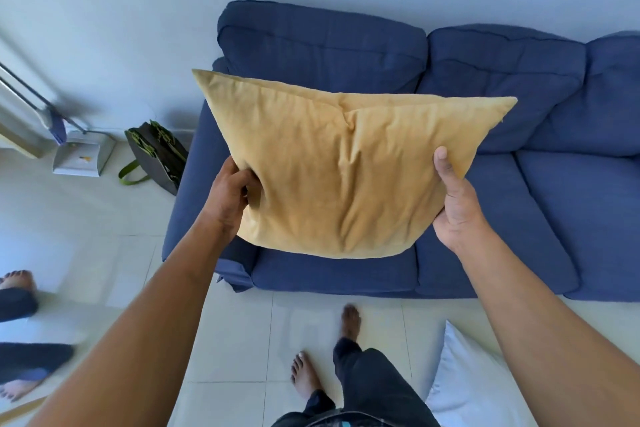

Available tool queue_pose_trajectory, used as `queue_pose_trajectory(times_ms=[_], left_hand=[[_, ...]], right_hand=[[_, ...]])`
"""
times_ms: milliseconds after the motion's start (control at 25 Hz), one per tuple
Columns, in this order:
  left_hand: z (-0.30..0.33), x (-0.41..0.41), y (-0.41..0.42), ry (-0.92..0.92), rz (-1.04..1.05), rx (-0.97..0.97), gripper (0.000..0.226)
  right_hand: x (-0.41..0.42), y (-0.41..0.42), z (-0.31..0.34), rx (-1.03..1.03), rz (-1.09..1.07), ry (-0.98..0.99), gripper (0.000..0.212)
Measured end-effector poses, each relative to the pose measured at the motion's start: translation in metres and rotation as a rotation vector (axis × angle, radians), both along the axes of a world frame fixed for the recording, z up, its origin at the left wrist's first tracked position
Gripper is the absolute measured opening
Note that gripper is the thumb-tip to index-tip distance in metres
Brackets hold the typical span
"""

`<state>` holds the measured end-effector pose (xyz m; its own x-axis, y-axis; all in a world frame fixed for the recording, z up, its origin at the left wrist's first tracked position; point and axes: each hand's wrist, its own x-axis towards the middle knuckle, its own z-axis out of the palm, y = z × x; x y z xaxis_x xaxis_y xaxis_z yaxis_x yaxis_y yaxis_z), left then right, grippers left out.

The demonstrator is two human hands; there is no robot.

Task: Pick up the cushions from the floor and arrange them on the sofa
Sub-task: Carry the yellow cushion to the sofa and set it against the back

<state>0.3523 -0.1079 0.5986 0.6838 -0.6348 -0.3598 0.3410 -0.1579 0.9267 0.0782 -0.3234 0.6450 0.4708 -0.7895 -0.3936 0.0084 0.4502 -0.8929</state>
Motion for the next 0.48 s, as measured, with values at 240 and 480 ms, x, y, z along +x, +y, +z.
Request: queue_pose_trajectory(times_ms=[240, 480], left_hand=[[-0.004, 0.021, -0.045, 0.047, 0.024, 0.005, 0.062], [-0.016, 0.053, -0.112, 0.108, 0.102, 0.117, 0.038]], right_hand=[[0.023, -0.045, -0.018, 0.008, -0.029, 0.010, 0.071], [0.060, -0.110, -0.053, 0.090, -0.062, 0.026, 0.077]])
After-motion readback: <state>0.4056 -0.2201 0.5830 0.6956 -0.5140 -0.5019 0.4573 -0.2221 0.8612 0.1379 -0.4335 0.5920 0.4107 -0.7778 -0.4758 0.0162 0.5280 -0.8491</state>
